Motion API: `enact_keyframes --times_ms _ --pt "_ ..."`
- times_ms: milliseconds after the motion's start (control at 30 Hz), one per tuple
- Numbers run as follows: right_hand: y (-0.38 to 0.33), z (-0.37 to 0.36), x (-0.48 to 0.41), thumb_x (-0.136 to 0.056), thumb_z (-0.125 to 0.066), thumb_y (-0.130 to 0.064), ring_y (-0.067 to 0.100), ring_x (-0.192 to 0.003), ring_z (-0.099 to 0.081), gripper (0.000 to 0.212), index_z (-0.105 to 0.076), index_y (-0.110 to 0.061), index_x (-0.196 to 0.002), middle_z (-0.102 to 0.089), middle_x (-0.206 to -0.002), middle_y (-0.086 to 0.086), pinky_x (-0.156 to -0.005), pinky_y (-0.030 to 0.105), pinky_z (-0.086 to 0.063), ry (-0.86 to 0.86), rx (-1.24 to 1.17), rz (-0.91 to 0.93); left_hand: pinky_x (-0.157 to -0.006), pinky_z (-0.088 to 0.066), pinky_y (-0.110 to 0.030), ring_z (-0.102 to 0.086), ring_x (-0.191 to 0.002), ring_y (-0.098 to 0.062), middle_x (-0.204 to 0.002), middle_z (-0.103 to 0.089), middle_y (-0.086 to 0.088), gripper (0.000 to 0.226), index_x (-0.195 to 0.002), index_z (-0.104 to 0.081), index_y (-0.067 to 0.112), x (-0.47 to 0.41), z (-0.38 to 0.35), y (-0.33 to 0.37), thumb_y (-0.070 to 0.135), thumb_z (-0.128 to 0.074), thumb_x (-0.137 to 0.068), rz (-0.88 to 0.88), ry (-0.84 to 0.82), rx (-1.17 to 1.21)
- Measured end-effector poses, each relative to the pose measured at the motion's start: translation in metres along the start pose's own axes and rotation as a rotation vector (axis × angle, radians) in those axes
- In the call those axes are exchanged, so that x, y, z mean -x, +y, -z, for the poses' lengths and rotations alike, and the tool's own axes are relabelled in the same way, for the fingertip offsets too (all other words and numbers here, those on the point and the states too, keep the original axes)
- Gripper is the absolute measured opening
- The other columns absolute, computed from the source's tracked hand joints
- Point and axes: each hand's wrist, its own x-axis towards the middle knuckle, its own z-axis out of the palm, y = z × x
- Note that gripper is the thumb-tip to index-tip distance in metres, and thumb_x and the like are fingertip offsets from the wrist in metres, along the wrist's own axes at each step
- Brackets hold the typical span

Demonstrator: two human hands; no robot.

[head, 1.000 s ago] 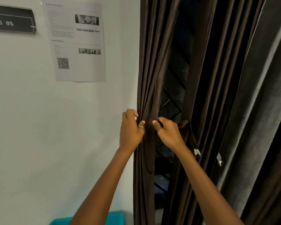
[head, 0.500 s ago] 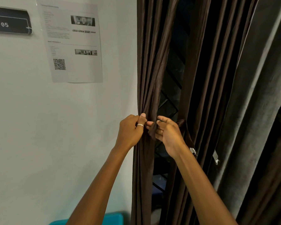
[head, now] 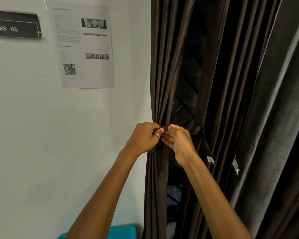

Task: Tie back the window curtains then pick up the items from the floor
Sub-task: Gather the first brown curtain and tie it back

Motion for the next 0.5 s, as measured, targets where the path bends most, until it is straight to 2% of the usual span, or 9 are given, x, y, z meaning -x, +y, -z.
enact_keyframes --times_ms 100,167,233,300,367,433,500 --pt "0.008 -0.001 0.006 -0.102 -0.057 -0.013 0.018 -0.099 -0.075 0.021 -0.056 -0.007 -0.122 -0.076 -0.108 0.010 -0.096 0.036 -0.058 0.008 0.054 0.080 -0.074 -0.057 -0.027 -0.068 -0.073 -0.012 -0.082 -0.073 -0.001 0.024 -0.098 -0.075 0.016 -0.008 0.007 0.002 0.031 -0.057 -0.100 0.098 -0.043 0.106" --pt "0.016 0.000 0.010 -0.097 -0.066 -0.015 0.019 -0.100 -0.075 0.022 -0.058 -0.011 -0.117 -0.076 -0.106 0.008 -0.092 0.034 -0.059 -0.008 0.160 0.155 -0.074 -0.058 -0.030 -0.069 -0.075 -0.016 -0.081 -0.073 -0.003 0.025 -0.094 -0.077 0.016 -0.014 0.013 0.004 0.032 -0.058 -0.100 0.140 -0.085 0.145" --pt "0.024 0.001 0.013 -0.093 -0.073 -0.023 0.014 -0.101 -0.073 0.021 -0.061 -0.019 -0.110 -0.075 -0.105 -0.001 -0.089 0.030 -0.058 -0.053 0.369 0.263 -0.070 -0.057 -0.028 -0.070 -0.075 -0.018 -0.080 -0.073 -0.004 0.027 -0.092 -0.078 0.016 -0.020 0.017 0.005 0.032 -0.058 -0.099 0.166 -0.126 0.147" --pt "0.029 -0.001 0.016 -0.088 -0.078 -0.033 0.000 -0.101 -0.068 0.028 -0.063 -0.024 -0.109 -0.070 -0.107 -0.014 -0.086 0.018 -0.055 -0.102 0.576 0.342 -0.067 -0.052 -0.025 -0.069 -0.073 -0.018 -0.078 -0.073 -0.006 0.029 -0.088 -0.078 0.015 -0.023 0.020 0.006 0.033 -0.059 -0.099 0.191 -0.148 0.124" --pt "0.031 -0.003 0.019 -0.085 -0.080 -0.037 -0.007 -0.097 -0.062 0.041 -0.062 -0.023 -0.119 -0.063 -0.107 -0.022 -0.080 0.008 -0.049 -0.088 0.726 0.416 -0.070 -0.056 -0.029 -0.069 -0.073 -0.021 -0.077 -0.072 -0.009 0.031 -0.084 -0.078 0.013 -0.025 0.019 0.006 0.034 -0.059 -0.099 0.212 -0.150 0.128" --pt "0.034 -0.004 0.019 -0.089 -0.077 -0.031 -0.004 -0.093 -0.062 0.040 -0.062 -0.018 -0.124 -0.064 -0.105 -0.019 -0.075 0.006 -0.048 -0.026 0.850 0.527 -0.076 -0.059 -0.031 -0.071 -0.075 -0.024 -0.080 -0.073 -0.010 0.031 -0.086 -0.078 0.011 -0.024 0.017 0.007 0.033 -0.060 -0.099 0.223 -0.143 0.139" --pt "0.037 -0.002 0.018 -0.095 -0.070 -0.019 0.005 -0.086 -0.068 0.028 -0.064 -0.012 -0.122 -0.072 -0.102 -0.009 -0.073 0.013 -0.054 0.027 0.953 0.630 -0.078 -0.062 -0.031 -0.072 -0.076 -0.023 -0.082 -0.074 -0.008 0.029 -0.089 -0.078 0.011 -0.024 0.016 0.006 0.031 -0.061 -0.099 0.237 -0.145 0.171"
